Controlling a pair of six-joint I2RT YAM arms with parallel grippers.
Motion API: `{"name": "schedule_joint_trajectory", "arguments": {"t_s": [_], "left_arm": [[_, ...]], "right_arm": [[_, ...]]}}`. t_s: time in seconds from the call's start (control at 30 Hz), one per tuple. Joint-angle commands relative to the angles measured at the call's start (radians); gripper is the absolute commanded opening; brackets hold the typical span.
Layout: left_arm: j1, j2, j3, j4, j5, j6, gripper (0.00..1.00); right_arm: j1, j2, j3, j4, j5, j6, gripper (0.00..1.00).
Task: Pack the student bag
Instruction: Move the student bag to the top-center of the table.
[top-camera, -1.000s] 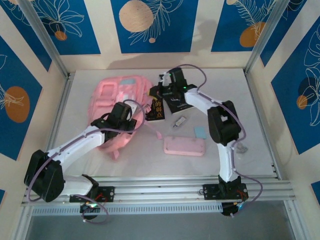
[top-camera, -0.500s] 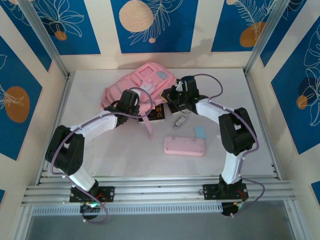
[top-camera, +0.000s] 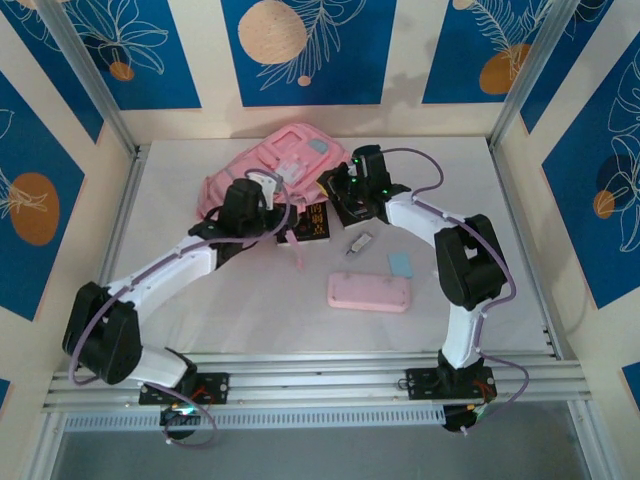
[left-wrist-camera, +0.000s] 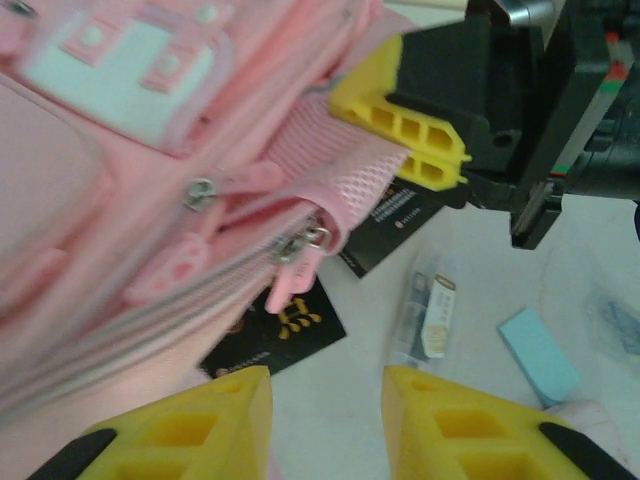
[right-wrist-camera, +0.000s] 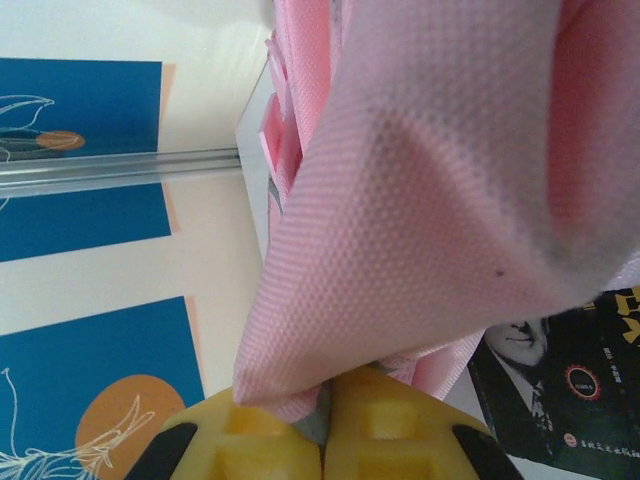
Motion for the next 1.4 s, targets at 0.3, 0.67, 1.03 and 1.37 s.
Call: {"name": "schedule_joint_trajectory", "arguments": {"t_s": [0.3, 0.67, 1.03, 1.37], "left_arm": [[-0.030, 0.204, 0.044, 0.167, -0.149, -0.054, 0.25], [-0.005, 0.338, 0.149, 0.282, -0.268, 0.008, 0.41], [0.016, 0.341, 0.183, 0.269, -0.196, 0.024, 0.00], [0.070, 0.211, 0.061, 0.058, -0.048, 0.123, 0.00]], "right_arm": [[0.011, 0.009, 0.030, 0.063, -0.065, 0.122, 0.00], [0.005, -0.005, -0.028, 0.125, -0.138, 0.200, 0.00], [-0.021, 0.003, -0.044, 0.155, -0.163, 0.201, 0.00], [-0.086, 0.014, -0.050, 0.130, -0.166, 0.095, 0.00]]}}
